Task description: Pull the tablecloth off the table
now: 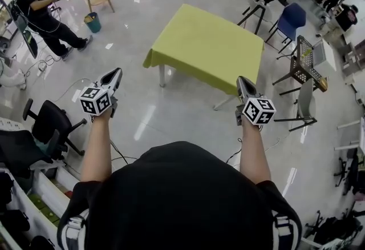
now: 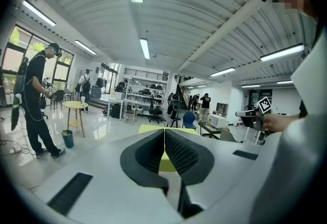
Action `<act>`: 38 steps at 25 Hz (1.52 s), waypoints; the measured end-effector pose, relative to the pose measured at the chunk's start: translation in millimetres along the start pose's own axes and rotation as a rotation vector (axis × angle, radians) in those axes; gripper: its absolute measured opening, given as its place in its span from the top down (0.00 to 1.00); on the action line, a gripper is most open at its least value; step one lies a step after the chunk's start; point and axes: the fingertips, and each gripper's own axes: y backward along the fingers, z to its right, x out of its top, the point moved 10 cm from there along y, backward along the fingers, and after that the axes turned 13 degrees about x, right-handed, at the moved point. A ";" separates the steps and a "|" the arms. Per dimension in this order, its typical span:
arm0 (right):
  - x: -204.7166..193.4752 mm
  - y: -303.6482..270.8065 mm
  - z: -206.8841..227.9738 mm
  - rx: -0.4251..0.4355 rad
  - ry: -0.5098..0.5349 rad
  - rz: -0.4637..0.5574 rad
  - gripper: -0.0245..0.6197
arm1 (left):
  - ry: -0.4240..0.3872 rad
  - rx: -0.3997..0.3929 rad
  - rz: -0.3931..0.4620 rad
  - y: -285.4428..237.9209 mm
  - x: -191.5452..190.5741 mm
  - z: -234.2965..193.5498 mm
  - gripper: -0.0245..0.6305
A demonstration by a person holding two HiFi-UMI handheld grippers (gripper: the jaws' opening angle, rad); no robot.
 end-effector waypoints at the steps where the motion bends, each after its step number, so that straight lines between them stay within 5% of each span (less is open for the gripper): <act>1: -1.7 -2.4 -2.9 -0.009 -0.002 0.001 0.93 | -0.002 -0.008 -0.001 -2.4 -0.5 -4.3 0.93; 12: -2.8 -23.8 2.7 -0.072 -0.022 -0.020 0.93 | 0.015 -0.042 -0.029 -33.2 -6.1 -30.4 0.93; 38: 43.0 -160.4 203.6 -0.083 -0.090 -0.038 0.93 | -0.034 -0.028 -0.089 -267.7 70.1 -25.1 0.93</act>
